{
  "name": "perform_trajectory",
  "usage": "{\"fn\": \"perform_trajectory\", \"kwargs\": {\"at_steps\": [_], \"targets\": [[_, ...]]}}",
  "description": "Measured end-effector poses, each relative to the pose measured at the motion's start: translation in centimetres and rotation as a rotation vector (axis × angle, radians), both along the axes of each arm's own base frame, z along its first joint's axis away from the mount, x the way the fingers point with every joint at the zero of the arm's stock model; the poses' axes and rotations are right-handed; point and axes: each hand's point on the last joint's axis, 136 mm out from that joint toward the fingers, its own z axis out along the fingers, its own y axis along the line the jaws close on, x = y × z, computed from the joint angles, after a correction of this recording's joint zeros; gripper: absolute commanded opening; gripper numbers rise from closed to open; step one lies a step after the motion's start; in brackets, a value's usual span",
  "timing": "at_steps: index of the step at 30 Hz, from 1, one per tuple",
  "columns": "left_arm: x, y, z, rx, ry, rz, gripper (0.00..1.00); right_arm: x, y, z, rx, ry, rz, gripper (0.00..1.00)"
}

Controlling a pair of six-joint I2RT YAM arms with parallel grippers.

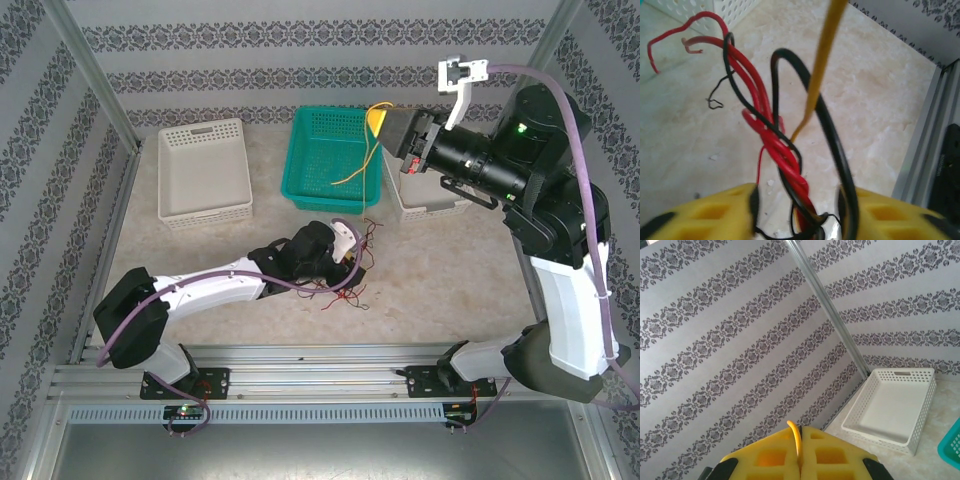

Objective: Untangle the cables

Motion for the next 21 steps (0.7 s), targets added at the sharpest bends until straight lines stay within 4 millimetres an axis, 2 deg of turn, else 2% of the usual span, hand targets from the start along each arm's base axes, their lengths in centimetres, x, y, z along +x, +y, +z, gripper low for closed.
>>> {"fn": "perform_trajectory", "kwargs": {"at_steps": [5, 7, 14, 17, 21], "targets": [[-1.2, 1.3, -0.8, 0.009, 0.018, -0.005, 0.14, 1.2, -1.6, -0.1, -0.016, -0.01, -0.08, 0.0], [-1.8, 1.6, -0.6, 0.004, 0.027, -0.015, 0.01, 1.8, -2.3, -0.2, -0.022, -0.007, -0.117, 0.0], [-3.8, 3.8, 0.6, -0.013, 0.036, -0.027, 0.0, 4.1, -5.2, -0.9, -0.055, -0.015, -0.262, 0.0], [-5.0, 5.1, 2.0, -0.03, 0.047, -0.026, 0.0, 5.3, -7.2, -2.0, -0.081, 0.001, -0.361, 0.0], [-6.9, 7.0, 4.0, -0.046, 0.065, -0.034, 0.0, 7.3, -11.0, -4.2, -0.112, 0.038, -0.531, 0.0]]}}
